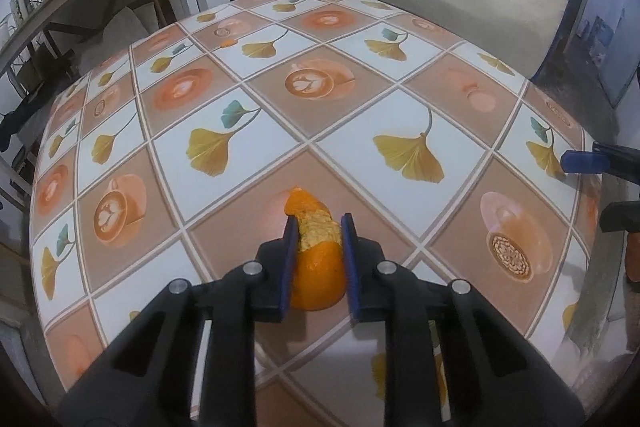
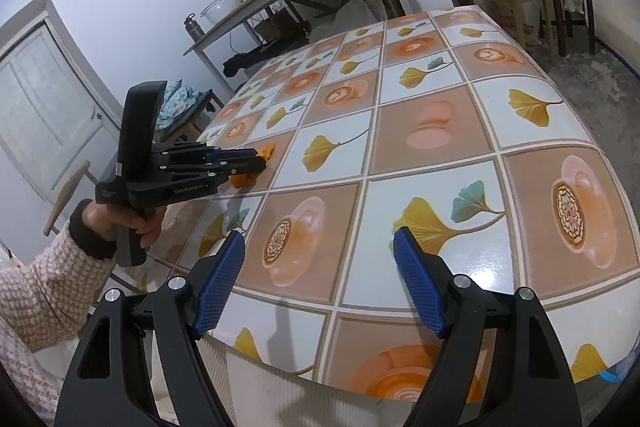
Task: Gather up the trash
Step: 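Lift the orange peel off the table with the left tool, then open the left tool, releasing the orange peel onto the table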
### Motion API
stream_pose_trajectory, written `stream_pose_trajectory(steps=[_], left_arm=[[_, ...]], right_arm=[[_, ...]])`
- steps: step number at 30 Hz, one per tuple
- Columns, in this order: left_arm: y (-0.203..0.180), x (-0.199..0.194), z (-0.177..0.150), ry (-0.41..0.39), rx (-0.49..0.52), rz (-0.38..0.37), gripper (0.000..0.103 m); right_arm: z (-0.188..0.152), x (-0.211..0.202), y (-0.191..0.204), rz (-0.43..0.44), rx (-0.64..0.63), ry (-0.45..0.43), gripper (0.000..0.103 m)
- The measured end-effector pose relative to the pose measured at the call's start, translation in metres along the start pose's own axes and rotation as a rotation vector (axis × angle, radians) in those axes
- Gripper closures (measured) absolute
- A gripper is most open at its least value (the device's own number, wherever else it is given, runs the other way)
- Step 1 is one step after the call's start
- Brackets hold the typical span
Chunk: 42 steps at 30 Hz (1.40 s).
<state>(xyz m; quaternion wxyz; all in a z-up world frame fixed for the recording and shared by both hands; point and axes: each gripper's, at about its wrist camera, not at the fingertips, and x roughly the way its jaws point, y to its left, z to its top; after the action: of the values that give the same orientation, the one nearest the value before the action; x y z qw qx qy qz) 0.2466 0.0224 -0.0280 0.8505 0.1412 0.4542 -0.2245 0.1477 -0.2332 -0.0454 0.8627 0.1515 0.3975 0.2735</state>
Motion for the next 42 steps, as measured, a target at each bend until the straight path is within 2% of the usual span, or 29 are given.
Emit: stream_pose_trajectory(steps=[3, 7, 16, 18, 21, 23, 26, 29, 30, 32, 34, 37, 39, 42], left_arm=[[-0.001, -0.004, -0.002, -0.017, 0.005, 0.009, 0.089], [0.001, -0.012, -0.006, -0.023, -0.026, -0.034, 0.093], [0.000, -0.037, -0.028, -0.032, -0.079, -0.117, 0.094], [-0.003, -0.042, -0.029, -0.047, -0.065, -0.155, 0.093], [-0.001, -0.044, -0.023, -0.073, -0.075, -0.146, 0.087], [0.004, -0.041, -0.016, -0.088, -0.100, -0.143, 0.077], [0.011, -0.026, 0.000, -0.091, -0.112, -0.117, 0.076], [0.015, -0.008, 0.011, -0.057, -0.099, -0.091, 0.077], [0.016, -0.001, 0.014, -0.036, -0.098, -0.082, 0.077], [0.016, 0.010, 0.017, -0.010, -0.093, -0.066, 0.089], [0.012, 0.010, 0.016, -0.015, -0.063, -0.038, 0.092], [0.005, 0.007, 0.011, -0.001, -0.020, -0.017, 0.102], [-0.001, 0.003, 0.005, 0.009, 0.008, -0.002, 0.103], [-0.005, -0.008, -0.010, 0.023, 0.000, -0.025, 0.103]], right_arm=[[0.000, -0.002, 0.003, -0.004, -0.008, -0.003, 0.028], [0.000, -0.007, 0.006, -0.008, -0.017, -0.008, 0.028], [0.000, -0.010, 0.017, -0.008, -0.042, -0.013, 0.028], [0.000, -0.010, 0.018, -0.005, -0.045, -0.011, 0.028], [-0.001, -0.007, 0.019, -0.004, -0.044, -0.007, 0.028], [-0.002, -0.006, 0.020, -0.003, -0.045, -0.005, 0.028], [-0.003, -0.006, 0.020, -0.004, -0.043, -0.004, 0.028], [-0.004, -0.006, 0.016, -0.008, -0.031, -0.003, 0.028], [-0.004, -0.006, 0.015, -0.009, -0.027, -0.004, 0.028], [-0.005, -0.006, 0.012, -0.008, -0.018, -0.005, 0.028], [-0.005, -0.006, 0.009, -0.009, -0.014, -0.005, 0.028], [-0.006, -0.004, 0.007, -0.006, -0.008, -0.001, 0.028], [-0.005, -0.003, 0.007, -0.004, -0.008, 0.001, 0.028], [-0.005, -0.002, 0.007, 0.005, -0.007, 0.000, 0.028]])
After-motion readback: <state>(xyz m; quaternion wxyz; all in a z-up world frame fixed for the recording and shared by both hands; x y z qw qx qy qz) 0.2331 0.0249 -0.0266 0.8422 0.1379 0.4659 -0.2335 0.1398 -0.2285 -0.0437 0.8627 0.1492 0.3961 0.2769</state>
